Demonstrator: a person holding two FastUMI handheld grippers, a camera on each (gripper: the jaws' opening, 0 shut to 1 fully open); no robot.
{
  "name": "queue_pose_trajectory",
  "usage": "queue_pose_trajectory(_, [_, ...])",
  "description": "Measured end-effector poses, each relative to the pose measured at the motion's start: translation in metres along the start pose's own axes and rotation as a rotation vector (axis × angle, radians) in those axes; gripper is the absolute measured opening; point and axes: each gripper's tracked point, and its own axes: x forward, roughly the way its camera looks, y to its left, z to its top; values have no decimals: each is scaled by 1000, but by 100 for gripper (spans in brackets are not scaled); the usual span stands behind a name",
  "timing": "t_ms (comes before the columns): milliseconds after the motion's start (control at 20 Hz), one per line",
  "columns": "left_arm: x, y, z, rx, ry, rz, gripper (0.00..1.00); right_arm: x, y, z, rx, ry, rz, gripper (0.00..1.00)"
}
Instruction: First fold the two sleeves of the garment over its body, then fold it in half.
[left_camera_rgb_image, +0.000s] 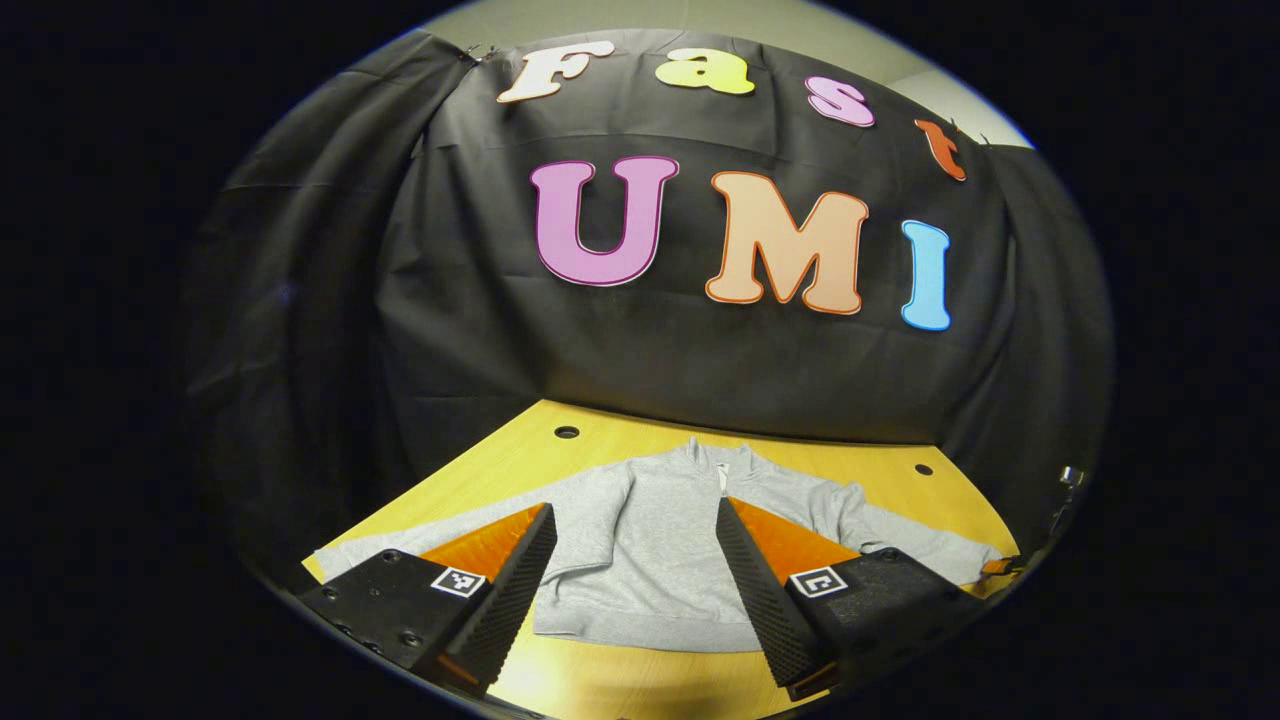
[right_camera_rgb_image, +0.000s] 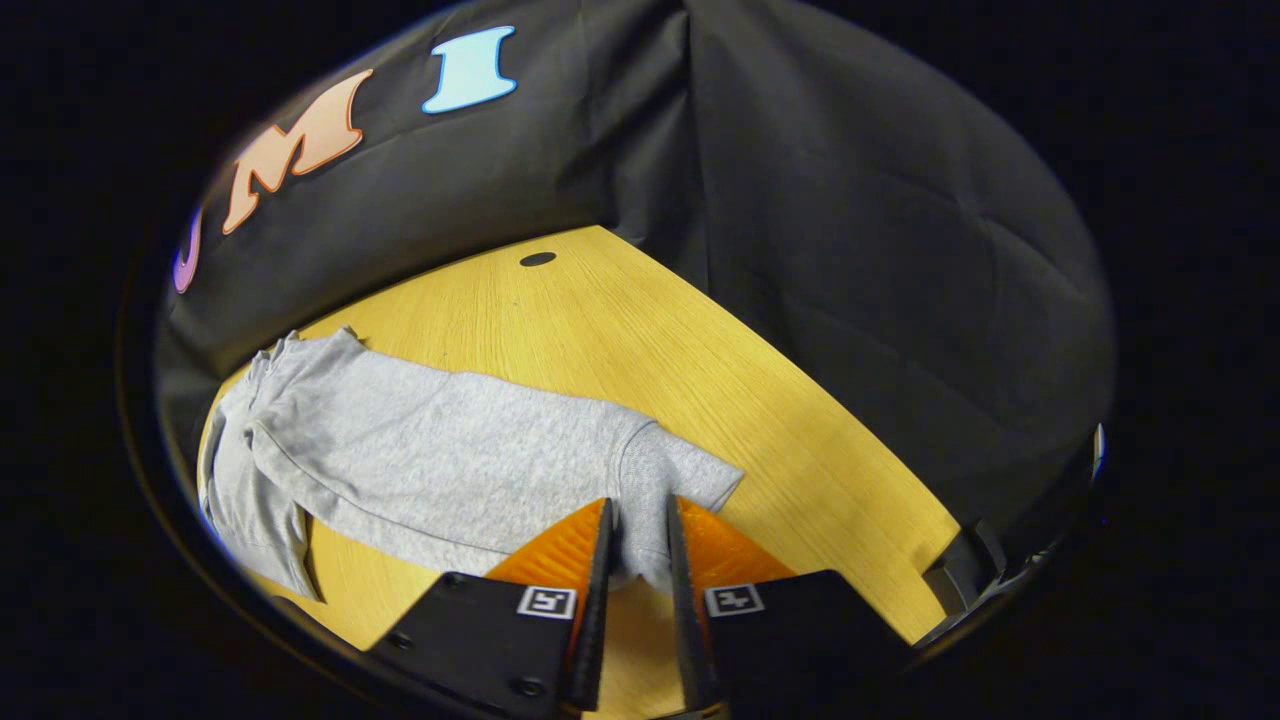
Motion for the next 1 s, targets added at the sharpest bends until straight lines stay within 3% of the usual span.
queue_pose_trajectory(50, [1,1,0,1,2,0,94,1,0,0,7,1,4,22])
queue_pose_trajectory(100, [1,1,-2,0,5,0,94,0,0,0,18,8,2,22])
queue_pose_trajectory(150, [2,2,-3,-2,6,0,94,0,2,-1,21,16,5,14])
queue_pose_trajectory(250, [3,3,-2,-10,8,-1,94,-2,1,0,20,16,-4,13])
queue_pose_trajectory(300, [2,5,-4,-14,9,-2,94,-4,2,2,21,13,-8,7])
queue_pose_trajectory(650, [6,13,-11,-12,34,-25,94,-25,38,28,25,-38,25,7])
queue_pose_trajectory(1000, [15,46,-6,26,41,-46,94,-73,127,67,-10,-163,125,7])
